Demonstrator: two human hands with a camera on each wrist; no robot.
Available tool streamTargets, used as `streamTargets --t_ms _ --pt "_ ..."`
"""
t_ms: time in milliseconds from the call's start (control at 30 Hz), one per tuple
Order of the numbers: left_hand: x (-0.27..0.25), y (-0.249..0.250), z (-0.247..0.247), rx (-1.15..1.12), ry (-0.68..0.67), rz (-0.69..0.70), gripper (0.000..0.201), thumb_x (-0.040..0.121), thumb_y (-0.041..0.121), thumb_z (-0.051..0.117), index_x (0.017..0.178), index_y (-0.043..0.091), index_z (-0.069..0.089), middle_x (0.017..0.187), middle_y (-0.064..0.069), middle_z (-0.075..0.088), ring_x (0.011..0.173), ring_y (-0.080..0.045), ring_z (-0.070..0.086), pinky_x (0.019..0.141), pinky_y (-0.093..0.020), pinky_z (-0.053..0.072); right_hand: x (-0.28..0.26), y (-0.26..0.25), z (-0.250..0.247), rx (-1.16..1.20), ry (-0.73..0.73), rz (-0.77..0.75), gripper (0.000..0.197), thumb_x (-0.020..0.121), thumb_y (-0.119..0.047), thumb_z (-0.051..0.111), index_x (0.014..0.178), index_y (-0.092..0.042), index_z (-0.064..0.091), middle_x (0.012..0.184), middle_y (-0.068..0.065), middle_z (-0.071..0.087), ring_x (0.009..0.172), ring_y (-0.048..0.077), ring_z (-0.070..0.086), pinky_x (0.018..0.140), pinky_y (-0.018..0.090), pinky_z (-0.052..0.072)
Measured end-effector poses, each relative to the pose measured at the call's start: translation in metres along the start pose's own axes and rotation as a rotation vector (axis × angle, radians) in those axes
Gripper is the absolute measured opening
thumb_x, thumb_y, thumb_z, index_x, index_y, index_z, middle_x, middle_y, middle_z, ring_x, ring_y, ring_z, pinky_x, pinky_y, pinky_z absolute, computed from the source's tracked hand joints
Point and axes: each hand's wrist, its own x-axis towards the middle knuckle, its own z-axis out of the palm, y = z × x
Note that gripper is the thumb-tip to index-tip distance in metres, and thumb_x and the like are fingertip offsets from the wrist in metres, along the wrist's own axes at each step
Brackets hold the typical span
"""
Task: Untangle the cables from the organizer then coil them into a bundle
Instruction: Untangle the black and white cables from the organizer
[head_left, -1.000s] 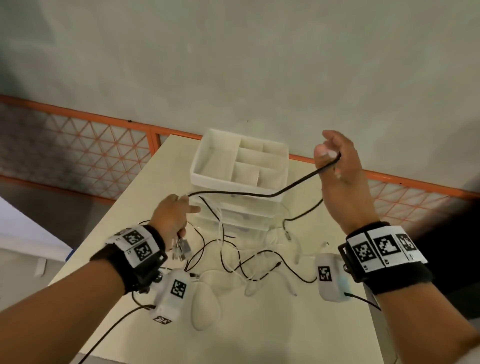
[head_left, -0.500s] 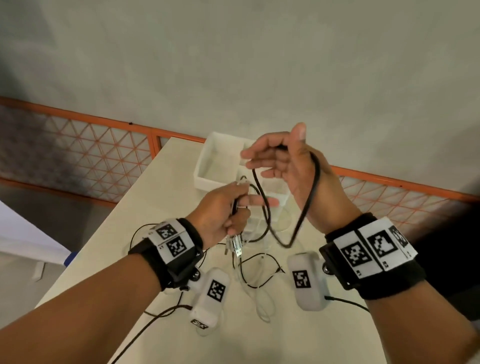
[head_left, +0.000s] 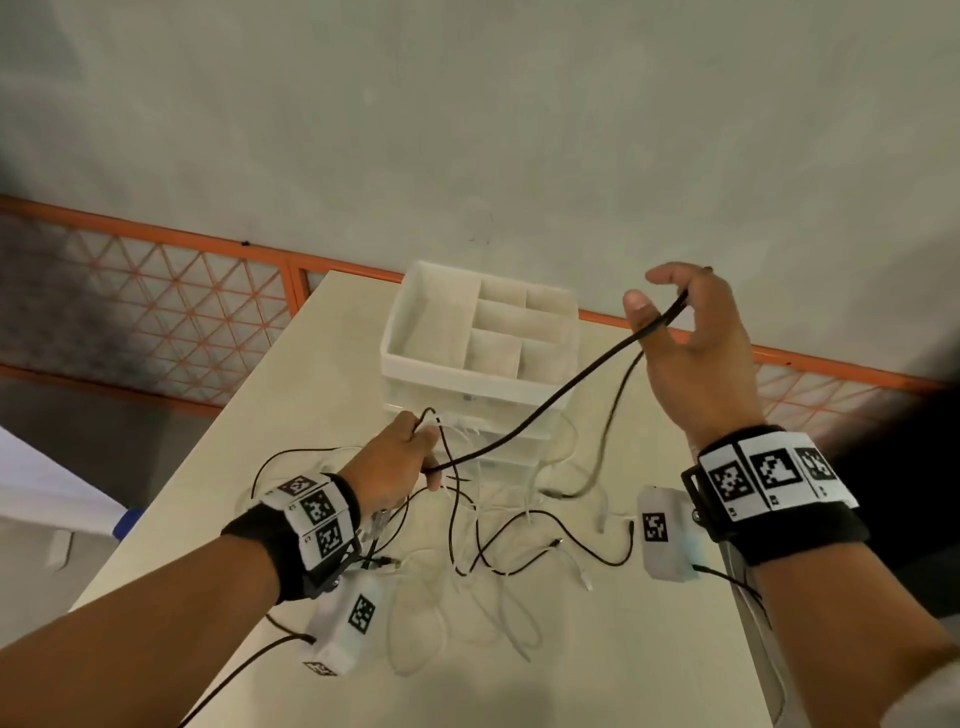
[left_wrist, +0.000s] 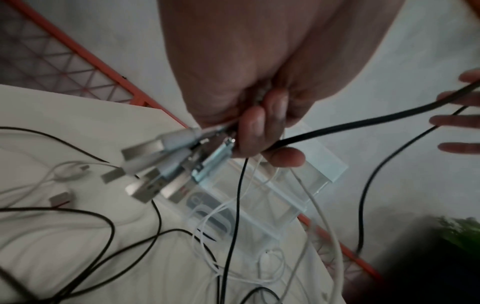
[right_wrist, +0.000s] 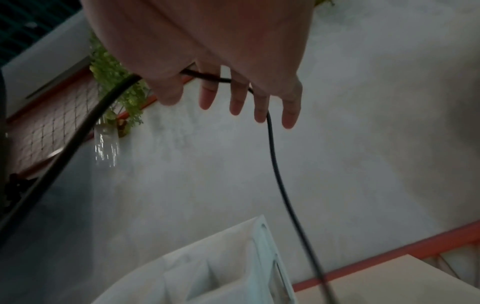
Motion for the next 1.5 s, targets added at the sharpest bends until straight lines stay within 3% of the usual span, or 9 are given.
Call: streamTargets --t_ms 200,433,633,867,967,1033,1100,1300,1500 --pt "-0.008 0.014 -0.028 -0.160 0.067 0.004 0.020 0.105 0.023 0.038 0.094 0.009 0.047 0.083 -0.012 0.078 0.039 -0.015 0.021 0.042 -0.024 0.018 0.000 0.028 0.014 0.020 -0.152 0.125 0.002 0.099 -0.045 0.055 0.100 -0.043 0.056 0.125 -0.002 0.063 0.119 0.020 0.057 0.092 0.031 0.040" --pt "-0.027 0.052 -0.058 -0.330 0.111 0.231 0.029 0.104 0.024 0.045 0.105 0.004 0.067 0.068 -0.006 0.062 0.035 -0.008 0.025 0.038 -0.021 0.017 -0.010 0.075 0.019 0.152 -0.304 0.251 0.024 0.081 -0.022 0.063 0.097 -0.040 0.060 0.132 -0.022 0.057 0.113 0.021 0.066 0.098 0.048 0.050" --pt "-0.040 0.077 -0.071 -0.401 0.088 0.372 0.029 0.100 0.027 0.052 0.111 0.010 0.072 0.057 0.005 0.037 0.043 -0.011 0.021 0.045 -0.027 0.013 -0.048 0.117 0.020 -0.325 -0.756 0.520 0.060 0.083 -0.007 0.063 0.136 -0.034 0.053 0.122 0.001 0.062 0.111 0.023 0.059 0.092 0.036 0.051" --pt "-0.051 0.107 -0.044 -0.197 -0.132 0.397 0.042 0.100 0.044 0.047 0.108 0.012 0.074 0.060 0.004 0.025 0.052 -0.014 0.018 0.046 -0.025 0.018 -0.045 -0.043 0.032 0.169 -0.620 0.126 0.112 0.059 -0.080 0.073 0.153 -0.045 0.023 0.089 -0.013 0.055 0.079 -0.001 0.052 0.076 0.020 0.044" --pt "-0.058 0.123 -0.040 -0.181 -0.134 0.468 0.047 0.102 0.043 0.043 0.102 0.008 0.074 0.058 0.006 0.027 0.051 -0.013 0.020 0.047 -0.024 0.021 -0.057 -0.058 0.071 0.152 -0.453 0.059 0.066 0.075 -0.061 0.078 0.131 -0.036 0.055 0.088 -0.023 0.063 0.073 -0.009 0.057 0.071 0.011 0.044" --pt "-0.061 0.131 -0.052 -0.303 -0.119 0.536 0.045 0.103 0.038 0.042 0.100 0.006 0.074 0.058 0.005 0.023 0.051 -0.014 0.015 0.045 -0.025 0.017 -0.065 -0.041 0.097 0.096 -0.407 0.149 0.028 0.088 -0.049 0.071 0.095 -0.022 0.071 0.080 -0.010 0.071 0.074 0.004 0.065 0.073 0.027 0.053" --pt "-0.065 0.136 -0.070 -0.419 -0.075 0.606 0.043 0.104 0.036 0.042 0.097 0.006 0.074 0.056 0.005 0.021 0.048 -0.013 0.013 0.044 -0.027 0.012 -0.079 -0.004 0.116 -0.063 -0.539 0.270 0.040 0.093 -0.044 0.065 0.063 -0.019 0.058 0.062 -0.003 0.060 0.067 0.019 0.061 0.066 0.031 0.050" --pt "-0.052 0.106 -0.115 -0.538 0.198 0.624 0.043 0.103 0.043 0.042 0.101 0.011 0.071 0.053 0.008 0.029 0.043 -0.010 0.019 0.044 -0.028 0.012 -0.092 0.055 0.119 -0.380 -0.637 0.407 0.025 0.097 -0.048 0.054 0.093 -0.026 0.064 0.109 0.010 0.071 0.110 0.036 0.064 0.085 0.033 0.048" --pt "-0.033 0.050 -0.094 -0.273 0.260 0.274 0.033 0.084 0.045 0.070 0.076 0.016 0.058 0.055 0.006 0.035 0.048 -0.013 0.028 0.048 -0.027 0.028 -0.018 -0.032 0.069 0.135 -0.307 0.220 0.042 0.097 -0.041 0.060 0.078 -0.004 0.064 0.061 0.006 0.053 0.059 0.027 0.050 0.062 0.037 0.041"
